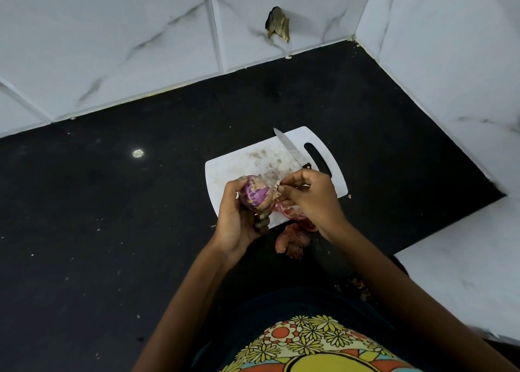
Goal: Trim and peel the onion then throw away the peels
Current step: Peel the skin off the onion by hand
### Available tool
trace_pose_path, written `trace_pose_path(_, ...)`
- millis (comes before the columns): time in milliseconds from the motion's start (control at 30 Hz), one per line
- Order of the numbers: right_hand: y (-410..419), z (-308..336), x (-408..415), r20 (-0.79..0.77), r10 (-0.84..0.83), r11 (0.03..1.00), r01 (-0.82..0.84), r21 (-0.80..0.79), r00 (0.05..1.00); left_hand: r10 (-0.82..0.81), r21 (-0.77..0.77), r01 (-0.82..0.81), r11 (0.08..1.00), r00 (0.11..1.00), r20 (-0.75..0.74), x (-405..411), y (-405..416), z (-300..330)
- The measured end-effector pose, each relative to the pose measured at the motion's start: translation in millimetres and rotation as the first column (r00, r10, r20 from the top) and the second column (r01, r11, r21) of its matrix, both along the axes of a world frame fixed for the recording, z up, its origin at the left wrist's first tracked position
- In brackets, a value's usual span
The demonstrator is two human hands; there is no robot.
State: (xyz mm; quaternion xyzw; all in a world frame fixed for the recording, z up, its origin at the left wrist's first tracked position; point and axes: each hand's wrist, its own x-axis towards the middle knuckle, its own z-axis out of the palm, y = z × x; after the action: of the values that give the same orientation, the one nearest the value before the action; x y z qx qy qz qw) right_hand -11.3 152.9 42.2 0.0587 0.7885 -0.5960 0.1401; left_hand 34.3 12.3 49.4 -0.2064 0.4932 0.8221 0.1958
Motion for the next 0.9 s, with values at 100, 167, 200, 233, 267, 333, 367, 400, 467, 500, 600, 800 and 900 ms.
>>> trace_pose_path(100,-1,5,-3,-0.103,0.144,0.972,-0.121,0.203,0.984,0.002,-0.059,-0.002,0.998,1.000,-0.004,0,2,-1)
trace_pose_path(167,-1,15,-4,-0.139,0.189,0.961,-0.154,0.228,0.972,0.013,-0.105,-0.014,0.994,1.000,-0.007,0,4,-3)
trace_pose_path(200,-2,22,-4,-0.127,0.205,0.964,-0.178,0.195,0.970,0.020,-0.127,-0.022,0.992,1.000,-0.011,0,4,-4)
trace_pose_path(233,-3,28,-3,-0.105,0.231,0.966,-0.216,0.143,0.967,0.023,-0.157,-0.025,0.987,1.000,-0.020,0,3,-6)
trace_pose_path(267,-5,32,-1,-0.086,0.262,0.962,-0.253,0.104,0.961,0.019,-0.195,-0.024,0.981,0.999,-0.029,-1,3,-8)
trace_pose_path(333,-8,34,2,-0.094,0.281,0.957,-0.272,0.101,0.955,0.003,-0.266,-0.014,0.964,0.999,-0.043,-1,1,-13)
trace_pose_path(367,-9,34,3,-0.106,0.264,0.962,-0.254,0.098,0.959,0.000,-0.288,-0.013,0.957,0.999,-0.046,-1,1,-14)
trace_pose_path(400,-11,34,3,-0.116,0.244,0.968,-0.235,0.084,0.963,0.002,-0.296,-0.016,0.955,0.999,-0.048,0,1,-15)
trace_pose_path(467,-12,34,4,-0.134,0.220,0.975,-0.213,0.065,0.966,0.005,-0.300,-0.020,0.954,0.999,-0.049,0,1,-13)
trace_pose_path(500,-12,35,5,-0.144,0.217,0.975,-0.208,0.074,0.966,0.005,-0.305,-0.020,0.952,0.999,-0.050,0,2,-13)
trace_pose_path(600,-12,36,4,-0.177,0.192,0.980,-0.178,0.091,0.965,0.019,-0.292,-0.033,0.956,0.999,-0.048,1,3,-12)
trace_pose_path(800,-12,36,9,-0.149,0.223,0.974,-0.215,0.070,0.963,-0.015,-0.362,-0.004,0.932,0.999,-0.051,0,3,-9)
trace_pose_path(900,-14,36,11,-0.165,0.218,0.973,-0.200,0.114,0.962,-0.035,-0.441,0.001,0.897,0.997,-0.069,1,2,-11)
